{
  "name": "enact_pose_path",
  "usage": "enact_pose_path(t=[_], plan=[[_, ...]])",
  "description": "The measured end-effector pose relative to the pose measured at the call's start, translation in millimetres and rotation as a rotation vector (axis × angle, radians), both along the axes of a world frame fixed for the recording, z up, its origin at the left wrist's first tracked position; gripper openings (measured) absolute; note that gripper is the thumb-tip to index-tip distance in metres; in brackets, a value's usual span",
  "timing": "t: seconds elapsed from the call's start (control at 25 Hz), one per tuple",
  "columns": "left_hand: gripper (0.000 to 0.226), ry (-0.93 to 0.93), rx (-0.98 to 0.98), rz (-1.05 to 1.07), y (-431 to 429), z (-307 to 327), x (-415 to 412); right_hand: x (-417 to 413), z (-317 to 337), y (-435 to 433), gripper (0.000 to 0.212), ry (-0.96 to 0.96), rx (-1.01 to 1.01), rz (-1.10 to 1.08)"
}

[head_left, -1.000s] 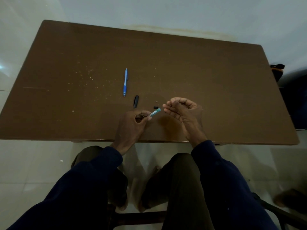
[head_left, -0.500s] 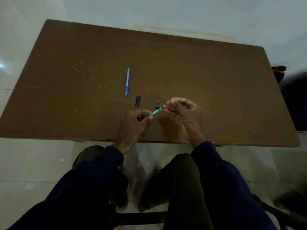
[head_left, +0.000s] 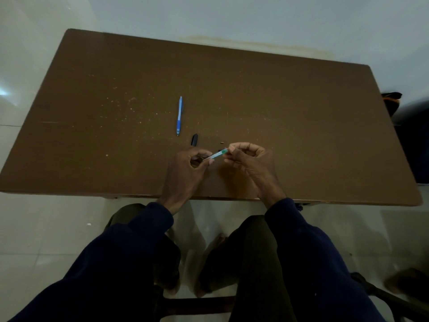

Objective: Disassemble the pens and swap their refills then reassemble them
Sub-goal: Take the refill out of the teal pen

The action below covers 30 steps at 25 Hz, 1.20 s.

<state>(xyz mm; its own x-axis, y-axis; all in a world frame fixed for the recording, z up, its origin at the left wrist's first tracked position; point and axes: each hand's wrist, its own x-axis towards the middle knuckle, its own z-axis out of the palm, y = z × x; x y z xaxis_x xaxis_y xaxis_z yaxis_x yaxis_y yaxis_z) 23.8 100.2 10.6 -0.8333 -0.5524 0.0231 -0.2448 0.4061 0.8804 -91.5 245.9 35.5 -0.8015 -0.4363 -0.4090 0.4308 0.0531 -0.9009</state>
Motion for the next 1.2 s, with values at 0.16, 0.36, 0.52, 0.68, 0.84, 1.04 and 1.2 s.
enact_pose_path(t=[0.16, 0.36, 0.52, 0.68, 0.84, 1.04, 1.2], plan=[[0.019, 0.02, 0.006, 0.026, 1.4, 0.2, 1.3, 0.3, 0.9, 0.5, 0.022, -0.003, 0.035, 0.068], [0.021, 0.009, -0.004, 0.044, -0.2, -1.8, 1.5, -1.3, 1.7, 2.6, 0.022, 0.016, 0.046, 0.066], [0.022, -0.006, -0.009, 0.042, -1.4, -1.3, 1.5, -1.4, 1.3, 0.8, 0.022, 0.01, 0.048, 0.05], [0.021, 0.007, -0.01, 0.041, -2.5, 2.2, 3.0, -0.5, 1.2, -4.6, 0.021, 0.014, 0.075, 0.078], [0.02, 0.023, -0.043, 0.033, -4.1, 5.6, 3.8, 1.9, -1.3, -8.0, 0.021, -0.029, 0.052, 0.095], [0.021, 0.03, -0.128, 0.039, -4.6, 11.2, 0.4, -0.5, -6.8, -9.0, 0.018, -0.084, 0.067, 0.092], [0.019, 0.068, -0.15, 0.022, -5.2, 16.1, -3.1, -1.8, -12.0, -9.7, 0.017, -0.147, 0.054, 0.102]])
